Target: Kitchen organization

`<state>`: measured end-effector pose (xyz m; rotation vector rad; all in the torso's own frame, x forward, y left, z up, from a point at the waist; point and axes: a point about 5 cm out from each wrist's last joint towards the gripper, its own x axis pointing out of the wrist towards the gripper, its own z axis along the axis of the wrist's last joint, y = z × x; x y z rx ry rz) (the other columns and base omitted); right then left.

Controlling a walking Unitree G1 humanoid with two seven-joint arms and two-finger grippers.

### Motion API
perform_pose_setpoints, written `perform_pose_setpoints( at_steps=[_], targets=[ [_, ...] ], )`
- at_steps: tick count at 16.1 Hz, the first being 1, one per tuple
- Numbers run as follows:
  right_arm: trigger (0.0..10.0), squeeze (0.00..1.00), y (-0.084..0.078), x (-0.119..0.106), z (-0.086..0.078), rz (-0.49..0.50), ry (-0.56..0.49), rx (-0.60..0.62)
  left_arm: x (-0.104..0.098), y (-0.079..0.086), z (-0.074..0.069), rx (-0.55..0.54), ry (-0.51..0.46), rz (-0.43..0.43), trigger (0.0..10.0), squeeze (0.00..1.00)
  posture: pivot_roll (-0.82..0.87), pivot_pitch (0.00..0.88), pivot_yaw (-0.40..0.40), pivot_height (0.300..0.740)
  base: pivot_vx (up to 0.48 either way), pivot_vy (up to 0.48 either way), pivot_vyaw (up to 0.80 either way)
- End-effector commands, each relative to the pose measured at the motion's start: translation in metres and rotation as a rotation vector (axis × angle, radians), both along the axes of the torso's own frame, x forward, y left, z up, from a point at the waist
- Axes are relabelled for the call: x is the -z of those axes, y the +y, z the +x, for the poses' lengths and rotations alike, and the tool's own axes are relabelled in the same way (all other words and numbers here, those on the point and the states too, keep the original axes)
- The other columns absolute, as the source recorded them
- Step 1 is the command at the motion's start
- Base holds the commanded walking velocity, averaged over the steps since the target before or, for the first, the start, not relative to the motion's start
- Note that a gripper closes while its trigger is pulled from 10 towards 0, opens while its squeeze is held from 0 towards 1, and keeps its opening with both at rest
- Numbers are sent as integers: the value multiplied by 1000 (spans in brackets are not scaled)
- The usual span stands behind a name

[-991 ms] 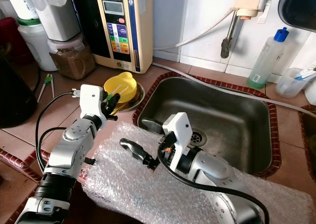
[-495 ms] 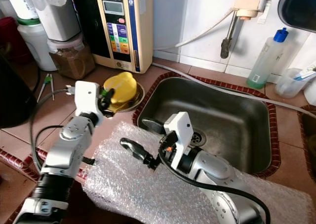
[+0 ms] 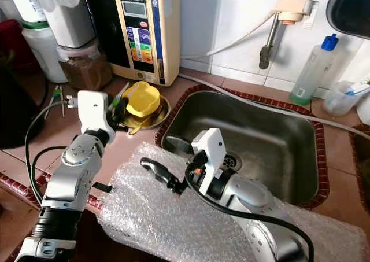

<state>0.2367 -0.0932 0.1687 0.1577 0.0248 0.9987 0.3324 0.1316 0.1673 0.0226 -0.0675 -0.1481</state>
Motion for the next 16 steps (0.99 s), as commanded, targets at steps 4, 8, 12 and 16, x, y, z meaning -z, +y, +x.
perform_pose_setpoints(
  at_steps=[4,8,12,16],
  targets=[
    [10000,0,-18,-11,24,66,-30,221,-19,-21,-16,194,-167,-81,0,0,-106,12,24,740,0,0,0],
    [10000,0,-44,-21,51,205,3,479,-26,-43,-28,425,-164,-244,0,0,-107,13,21,740,0,0,0],
    [10000,0,-51,-23,62,439,172,567,-21,-64,-37,557,-172,-214,0,0,-108,13,15,740,0,0,0],
    [10000,0,-48,-22,68,537,262,584,-21,-75,-37,625,-184,-194,0,0,-118,11,15,740,0,0,0]
  ],
)
